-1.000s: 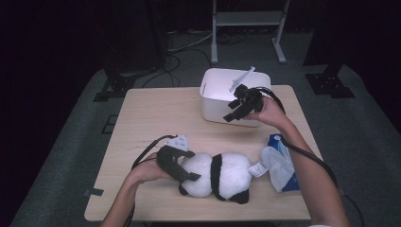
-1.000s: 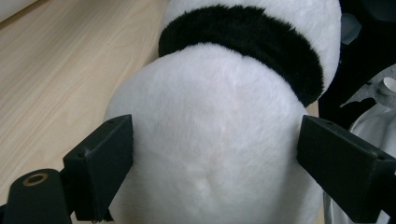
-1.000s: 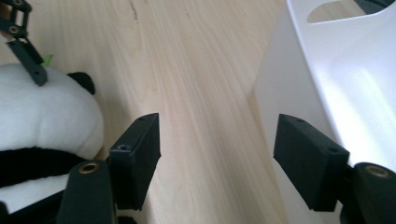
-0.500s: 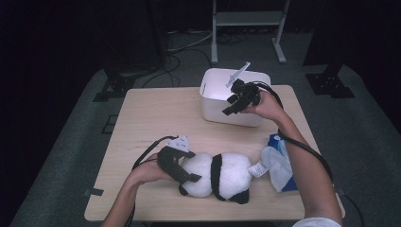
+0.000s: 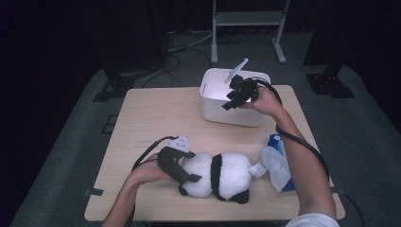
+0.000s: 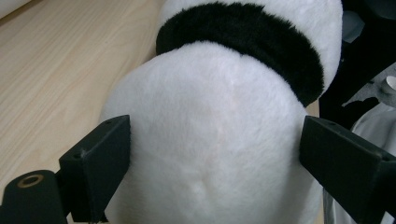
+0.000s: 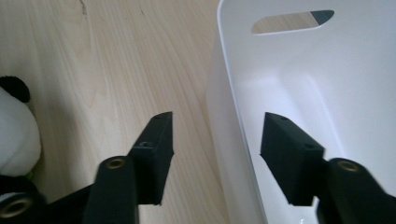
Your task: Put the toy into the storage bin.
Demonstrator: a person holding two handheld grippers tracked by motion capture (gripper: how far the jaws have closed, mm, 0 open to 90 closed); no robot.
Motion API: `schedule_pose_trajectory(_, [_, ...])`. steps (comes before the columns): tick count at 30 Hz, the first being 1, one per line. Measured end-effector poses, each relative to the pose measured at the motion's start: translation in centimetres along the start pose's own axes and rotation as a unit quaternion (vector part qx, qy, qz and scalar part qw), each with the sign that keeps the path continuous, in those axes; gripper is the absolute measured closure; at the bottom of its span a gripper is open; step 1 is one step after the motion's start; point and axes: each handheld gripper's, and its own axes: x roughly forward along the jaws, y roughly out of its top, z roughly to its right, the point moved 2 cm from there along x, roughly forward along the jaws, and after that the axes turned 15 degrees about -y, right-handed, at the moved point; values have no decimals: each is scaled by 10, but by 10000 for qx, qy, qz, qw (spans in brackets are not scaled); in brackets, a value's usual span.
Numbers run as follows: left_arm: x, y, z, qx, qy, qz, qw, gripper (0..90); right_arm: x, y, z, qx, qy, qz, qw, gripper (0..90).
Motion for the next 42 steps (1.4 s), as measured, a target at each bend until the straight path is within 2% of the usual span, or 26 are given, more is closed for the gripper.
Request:
schedule_pose_trajectory(9, [0,0,0,-1,3,4,10000,92,8,-2,2,-89,-62,-230,9997,556])
schedule_pose_trajectory(10, [0,0,0,-7,0,10,10000,92,10,-3,2,-120,-52,-309,9994,612])
schedule_pose_trajectory(11, [0,0,0,-9,-2,9,10000,92,10,-3,2,-120,-52,-309,9994,612])
schedule_pose_trajectory(13, [1,0,0,-17,-6,13,10000,92,12,-4,2,-174,-76,-323,9993,673])
schedule_pose_trajectory(14, [1,0,0,-18,-6,16,10000,91,12,-4,3,-211,-138,-313,9992,746])
schedule_pose_trajectory(19, [1,0,0,-18,0,8,10000,88,12,-4,5,-250,-79,-297,9992,829])
schedule_pose_trajectory(25, [1,0,0,-23,7,10,10000,88,12,-4,3,-325,-17,-298,9990,845])
schedule_pose_trajectory(34, [2,0,0,-34,19,7,10000,83,8,-2,-13,-569,215,-165,9980,874])
schedule_pose_trajectory(42, [2,0,0,-54,18,5,10000,78,6,-5,-16,-685,312,-118,9971,877])
